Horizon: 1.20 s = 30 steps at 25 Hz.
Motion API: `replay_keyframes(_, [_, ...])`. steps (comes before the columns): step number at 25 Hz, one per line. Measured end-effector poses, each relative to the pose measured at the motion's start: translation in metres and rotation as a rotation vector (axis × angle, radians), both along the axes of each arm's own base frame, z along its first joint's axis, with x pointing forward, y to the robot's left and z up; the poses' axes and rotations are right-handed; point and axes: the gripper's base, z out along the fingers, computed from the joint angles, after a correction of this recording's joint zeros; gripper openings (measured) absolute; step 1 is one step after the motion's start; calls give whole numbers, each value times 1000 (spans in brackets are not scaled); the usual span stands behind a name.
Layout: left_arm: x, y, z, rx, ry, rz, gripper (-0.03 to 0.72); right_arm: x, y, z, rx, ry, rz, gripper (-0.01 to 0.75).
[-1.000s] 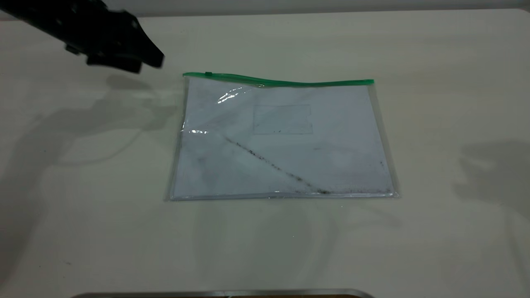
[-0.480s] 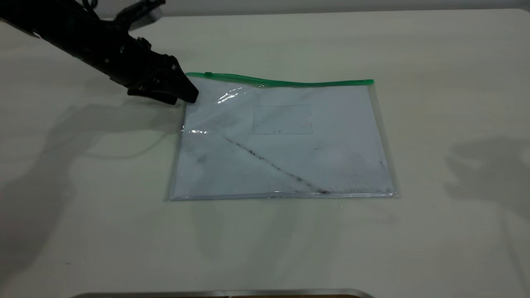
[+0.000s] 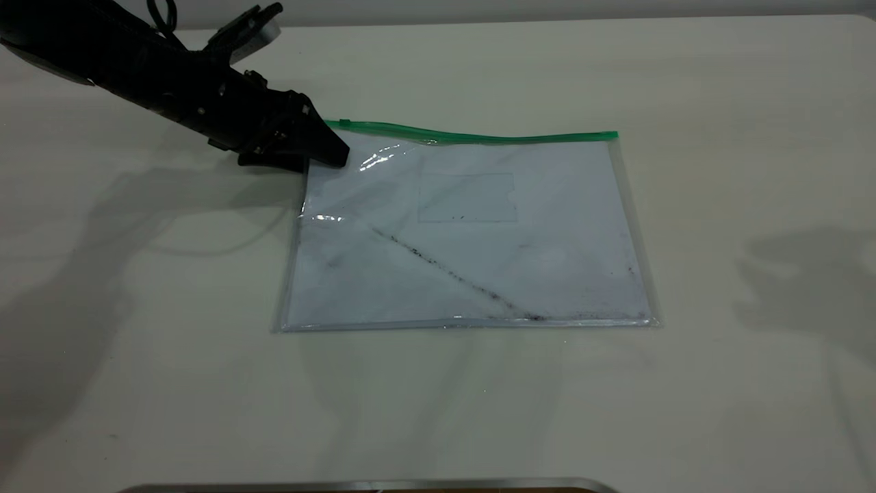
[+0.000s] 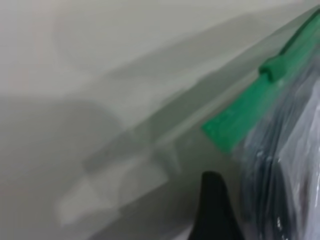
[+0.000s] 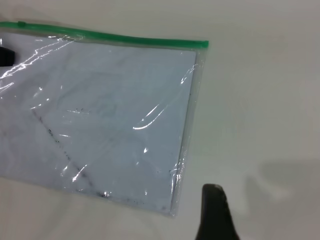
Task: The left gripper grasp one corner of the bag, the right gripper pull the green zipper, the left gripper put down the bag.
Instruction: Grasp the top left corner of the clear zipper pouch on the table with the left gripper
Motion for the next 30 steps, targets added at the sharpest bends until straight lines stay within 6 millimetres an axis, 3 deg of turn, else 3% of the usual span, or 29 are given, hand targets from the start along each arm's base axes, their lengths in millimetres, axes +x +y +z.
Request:
replay_keyframes(3, [0,-2,1,-22,-19,-8,561,0,0,0,0,0,0,557])
replay_keyframes(6, [1,-2,2,-30,-33,-15,478,0,0,0,0,0,0,557])
replay_keyframes(12, [1,-3,2,-25,-66,-55,216,0,0,0,0,0,0,557])
replay_keyframes(17, [-1,-5,4,-40,-111,-127,56,0,0,0,0,0,1,557])
replay_keyframes(24, [10,-9,28,-21,-237,-428,52,0,5,0,-37,-24,92,557])
replay_keyframes(30, [22,-11,63,89,-308,-796,52,9,34,-14,-82,-49,231,557])
